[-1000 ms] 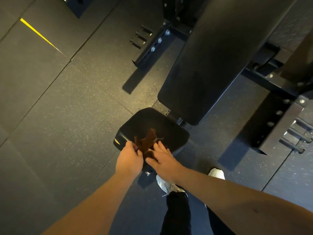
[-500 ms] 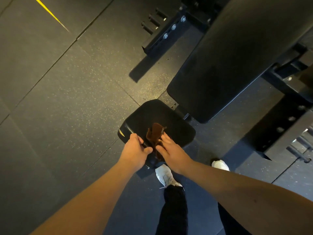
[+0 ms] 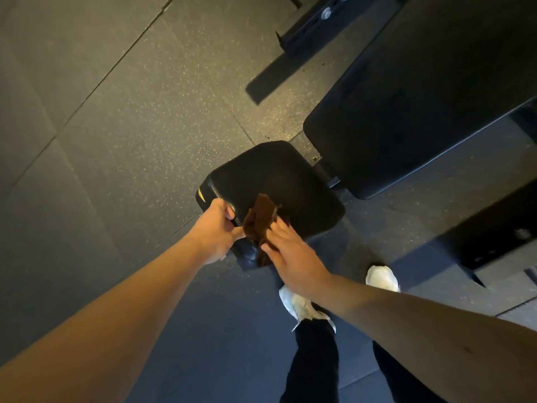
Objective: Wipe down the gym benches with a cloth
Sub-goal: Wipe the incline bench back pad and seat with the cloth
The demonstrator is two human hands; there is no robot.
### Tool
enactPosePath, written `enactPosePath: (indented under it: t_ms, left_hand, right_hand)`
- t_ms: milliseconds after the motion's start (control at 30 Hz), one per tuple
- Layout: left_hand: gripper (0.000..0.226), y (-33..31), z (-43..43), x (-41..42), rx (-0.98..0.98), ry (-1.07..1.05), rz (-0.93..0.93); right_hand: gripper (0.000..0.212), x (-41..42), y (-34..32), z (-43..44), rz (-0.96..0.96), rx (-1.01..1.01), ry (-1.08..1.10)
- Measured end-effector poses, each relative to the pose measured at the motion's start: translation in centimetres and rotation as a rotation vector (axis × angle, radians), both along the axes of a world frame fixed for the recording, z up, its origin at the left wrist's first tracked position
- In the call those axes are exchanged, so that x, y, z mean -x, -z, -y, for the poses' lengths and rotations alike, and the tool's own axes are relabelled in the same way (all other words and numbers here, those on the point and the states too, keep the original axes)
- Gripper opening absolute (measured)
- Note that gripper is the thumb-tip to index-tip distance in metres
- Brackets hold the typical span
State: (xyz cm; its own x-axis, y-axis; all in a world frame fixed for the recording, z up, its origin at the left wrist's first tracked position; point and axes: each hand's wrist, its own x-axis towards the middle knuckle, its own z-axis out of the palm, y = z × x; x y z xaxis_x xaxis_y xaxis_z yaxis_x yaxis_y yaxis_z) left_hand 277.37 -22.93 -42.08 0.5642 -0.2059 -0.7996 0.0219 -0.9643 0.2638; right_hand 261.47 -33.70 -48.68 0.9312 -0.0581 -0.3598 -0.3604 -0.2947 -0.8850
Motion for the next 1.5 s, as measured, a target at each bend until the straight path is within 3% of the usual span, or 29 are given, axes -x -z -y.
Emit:
enactPosePath:
  t_ms: [200, 433, 600, 767, 900, 1067, 1200, 1267, 1400, 1500]
  left_hand:
    - [0.029, 0.0, -0.5, -0.1, 0.04, 0.024, 0.009]
    - [0.029, 0.1, -2.0, 1.1, 0.133, -0.035, 0.166]
    - [0.078, -0.3, -2.3, 0.9, 0.121, -0.16, 0.271]
    - [0.119, 0.6, -1.8, -0.7, -0.025, 0.079, 0.218]
    - [0.105, 1.0, -2.1, -1.2, 0.028, 0.101, 0.211]
    - [0.12, 1.6, -2.2, -1.7, -0.058, 0.21, 0.229]
    - [0.123, 1.6, -1.9, -1.8, -0.108, 0.228, 0.197]
    - [0.127, 1.5, -1.8, -2.0, -0.12, 0.226, 0.187]
    - [0.119, 1.3, -1.7, -1.4, -0.093, 0.254, 0.215]
    - [0.111, 1.3, -1.7, -1.4, -0.088, 0.228, 0.209]
  right_hand:
    - [0.025, -6.4, 2.3, 1.1, 0.081, 0.099, 0.012]
    - [0.041, -12.0, 4.5, 0.4, 0.036, 0.076, -0.018]
    - [0.034, -5.2, 2.9, 0.7, 0.129, -0.002, 0.056]
    - [0.042, -1.8, 2.0, 1.1, 0.145, -0.049, -0.035]
    - [0.03, -6.9, 1.8, 0.5, 0.177, -0.021, 0.02]
    - [0.031, -13.5, 3.9, 0.7, 0.217, 0.043, 0.027]
    - [0.028, -16.5, 6.6, 2.2, 0.024, 0.101, 0.117]
    - [0.029, -15.9, 5.6, 1.7, 0.002, 0.077, 0.161]
    - [0.021, -9.7, 1.7, -0.1, 0.195, -0.049, 0.085]
    - [0.034, -7.8, 1.3, -0.2, 0.282, -0.03, -0.034]
